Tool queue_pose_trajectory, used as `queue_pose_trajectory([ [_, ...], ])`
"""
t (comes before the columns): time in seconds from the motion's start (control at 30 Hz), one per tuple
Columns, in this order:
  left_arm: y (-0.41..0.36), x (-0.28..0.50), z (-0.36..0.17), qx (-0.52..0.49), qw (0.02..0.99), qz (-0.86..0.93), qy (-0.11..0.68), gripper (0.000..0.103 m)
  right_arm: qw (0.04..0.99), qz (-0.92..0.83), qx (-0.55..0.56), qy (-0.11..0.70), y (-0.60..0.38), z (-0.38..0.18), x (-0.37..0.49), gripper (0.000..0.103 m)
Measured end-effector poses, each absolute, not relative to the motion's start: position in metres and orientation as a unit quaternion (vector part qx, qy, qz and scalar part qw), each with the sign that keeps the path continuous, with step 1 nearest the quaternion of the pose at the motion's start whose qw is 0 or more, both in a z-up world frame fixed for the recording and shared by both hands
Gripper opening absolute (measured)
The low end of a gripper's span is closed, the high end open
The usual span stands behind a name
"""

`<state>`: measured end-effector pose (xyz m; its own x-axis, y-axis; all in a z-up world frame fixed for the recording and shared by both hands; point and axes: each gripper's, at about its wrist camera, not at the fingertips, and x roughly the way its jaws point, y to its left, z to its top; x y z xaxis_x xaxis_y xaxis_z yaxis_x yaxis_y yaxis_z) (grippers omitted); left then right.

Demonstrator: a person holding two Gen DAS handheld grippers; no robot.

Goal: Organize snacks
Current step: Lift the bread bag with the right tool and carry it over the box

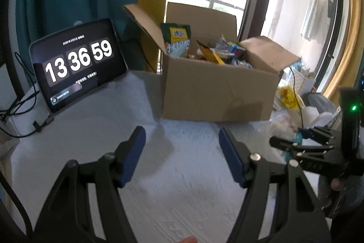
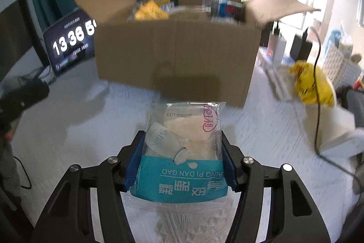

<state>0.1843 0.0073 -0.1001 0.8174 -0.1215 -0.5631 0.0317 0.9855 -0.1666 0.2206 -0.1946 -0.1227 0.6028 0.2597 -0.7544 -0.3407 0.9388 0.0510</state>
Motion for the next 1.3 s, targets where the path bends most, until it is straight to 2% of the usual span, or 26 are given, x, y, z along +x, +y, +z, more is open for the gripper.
queue_pose_trajectory([
  [0.7,0.033,0.217,-0.044,-0.052,0.974,-0.033,0.220,0.069,0.927,0.181,-0.066,0.321,-0.168,-0.035,0.282,0.064],
  [0.73,0.036,0.219,-0.042,-0.051,0.975,-0.031,0.216,0.069,0.928,0.182,-0.065,0.319,-0.167,-0.032,0.287,0.064],
  [0.83,0.043,0.222,-0.036,-0.055,0.977,-0.028,0.204,0.082,0.929,0.184,-0.062,0.315,-0.164,-0.027,0.302,0.064],
  [0.9,0.050,0.226,-0.034,-0.058,0.978,-0.023,0.200,0.086,0.930,0.186,-0.059,0.311,-0.162,-0.022,0.311,0.064],
  [1.3,0.072,0.254,-0.014,-0.054,0.982,-0.014,0.179,0.088,0.933,0.206,-0.060,0.288,-0.130,0.001,0.357,0.064],
])
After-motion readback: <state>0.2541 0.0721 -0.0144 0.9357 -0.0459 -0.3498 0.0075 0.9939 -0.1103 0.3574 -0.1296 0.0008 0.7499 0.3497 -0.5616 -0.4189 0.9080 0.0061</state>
